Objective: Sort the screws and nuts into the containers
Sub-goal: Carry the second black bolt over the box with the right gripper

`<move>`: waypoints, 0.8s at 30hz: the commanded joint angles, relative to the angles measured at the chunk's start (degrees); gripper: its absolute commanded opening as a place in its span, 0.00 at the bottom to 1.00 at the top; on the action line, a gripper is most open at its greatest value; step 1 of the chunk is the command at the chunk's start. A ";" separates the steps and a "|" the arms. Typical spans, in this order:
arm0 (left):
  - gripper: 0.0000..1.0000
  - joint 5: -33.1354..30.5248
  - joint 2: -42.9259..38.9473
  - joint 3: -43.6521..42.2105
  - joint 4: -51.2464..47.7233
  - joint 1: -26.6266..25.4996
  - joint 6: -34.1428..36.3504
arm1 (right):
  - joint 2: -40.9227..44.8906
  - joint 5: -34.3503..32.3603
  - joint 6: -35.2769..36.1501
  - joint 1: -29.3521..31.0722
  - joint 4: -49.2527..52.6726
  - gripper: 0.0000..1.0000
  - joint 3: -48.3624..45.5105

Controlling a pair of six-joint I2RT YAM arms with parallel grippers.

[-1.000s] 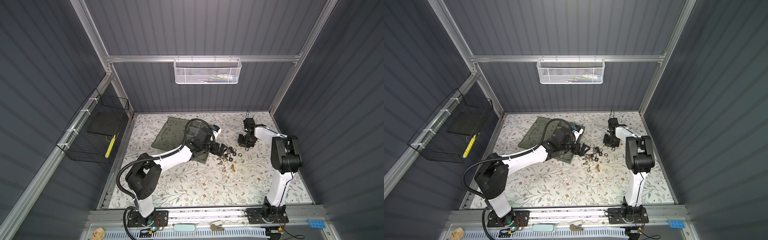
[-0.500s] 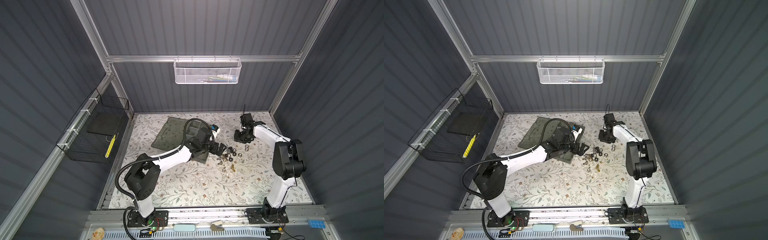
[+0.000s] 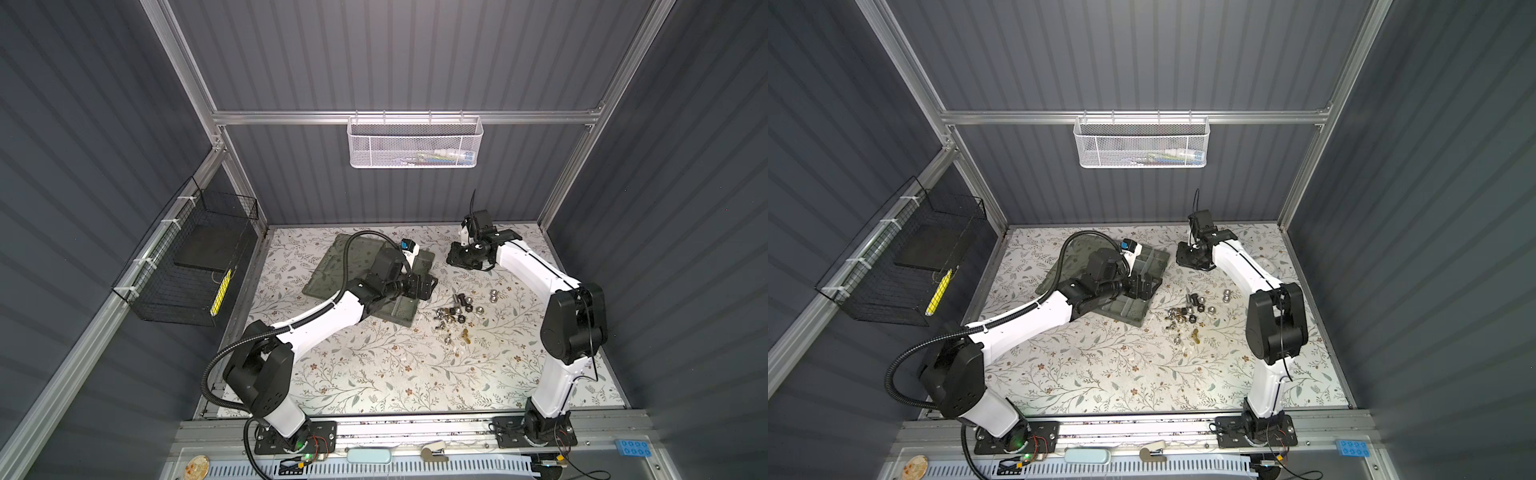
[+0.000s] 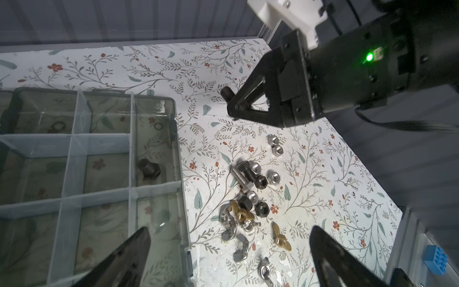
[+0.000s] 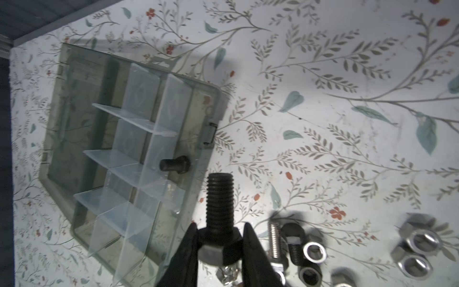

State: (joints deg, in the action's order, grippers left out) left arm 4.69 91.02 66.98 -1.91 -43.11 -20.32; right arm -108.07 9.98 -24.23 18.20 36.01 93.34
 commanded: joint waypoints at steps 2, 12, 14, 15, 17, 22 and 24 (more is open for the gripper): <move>1.00 -1.52 -4.51 -4.42 0.59 0.81 -2.18 | -1.76 3.15 -1.52 1.54 -0.90 0.20 4.48; 1.00 2.25 -8.83 -13.92 6.48 4.62 -7.89 | -9.43 7.80 -3.84 4.21 -4.50 0.22 8.59; 1.00 2.33 -9.32 -15.65 8.10 4.79 -8.79 | -11.30 8.65 -4.12 4.47 -5.28 0.22 9.46; 1.00 2.41 -9.47 -16.56 9.01 4.87 -9.44 | -12.22 8.58 -4.27 4.63 -5.34 0.22 10.21; 1.00 2.60 -9.99 -18.03 10.73 4.88 -10.49 | -14.14 8.63 -4.31 4.83 -4.98 0.22 11.94; 1.00 3.72 -10.26 -19.15 11.05 4.97 -12.44 | -18.88 8.18 -4.18 5.26 -2.13 0.28 16.58; 1.00 4.31 -10.26 -19.13 11.05 5.06 -12.88 | -20.12 7.30 -4.42 5.25 -1.41 0.29 17.33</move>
State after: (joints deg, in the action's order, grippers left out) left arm 7.31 82.37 48.25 7.29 -38.20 -31.38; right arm -127.57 17.76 -28.29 23.27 33.26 108.18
